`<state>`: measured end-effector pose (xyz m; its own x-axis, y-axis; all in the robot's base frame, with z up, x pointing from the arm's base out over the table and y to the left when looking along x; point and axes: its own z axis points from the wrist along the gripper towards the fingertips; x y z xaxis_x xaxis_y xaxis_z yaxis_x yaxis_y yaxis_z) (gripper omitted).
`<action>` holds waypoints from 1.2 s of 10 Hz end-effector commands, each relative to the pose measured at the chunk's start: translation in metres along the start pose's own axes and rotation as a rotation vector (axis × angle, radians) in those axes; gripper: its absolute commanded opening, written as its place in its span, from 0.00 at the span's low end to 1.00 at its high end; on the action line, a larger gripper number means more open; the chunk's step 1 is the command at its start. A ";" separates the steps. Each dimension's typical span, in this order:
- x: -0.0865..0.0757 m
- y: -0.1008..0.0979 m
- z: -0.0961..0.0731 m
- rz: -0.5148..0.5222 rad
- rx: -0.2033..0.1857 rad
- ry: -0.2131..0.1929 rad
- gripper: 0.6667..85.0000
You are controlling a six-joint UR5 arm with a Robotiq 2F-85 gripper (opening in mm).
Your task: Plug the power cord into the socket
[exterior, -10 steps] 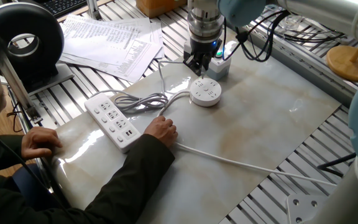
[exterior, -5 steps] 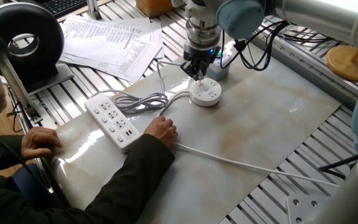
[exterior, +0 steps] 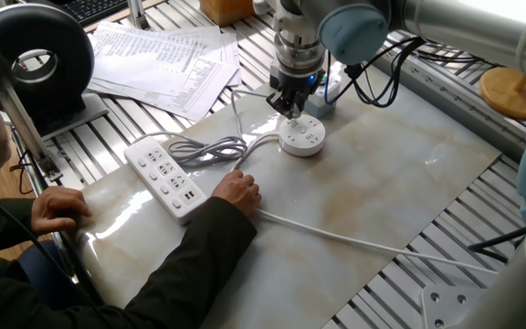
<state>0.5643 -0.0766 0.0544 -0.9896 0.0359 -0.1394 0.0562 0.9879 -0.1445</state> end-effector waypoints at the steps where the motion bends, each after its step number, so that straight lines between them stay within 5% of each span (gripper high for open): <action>1: 0.002 0.001 0.000 0.016 -0.008 -0.003 0.00; 12: -0.003 0.008 -0.001 0.042 -0.018 -0.010 0.00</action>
<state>0.5662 -0.0715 0.0537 -0.9866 0.0577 -0.1524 0.0787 0.9876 -0.1356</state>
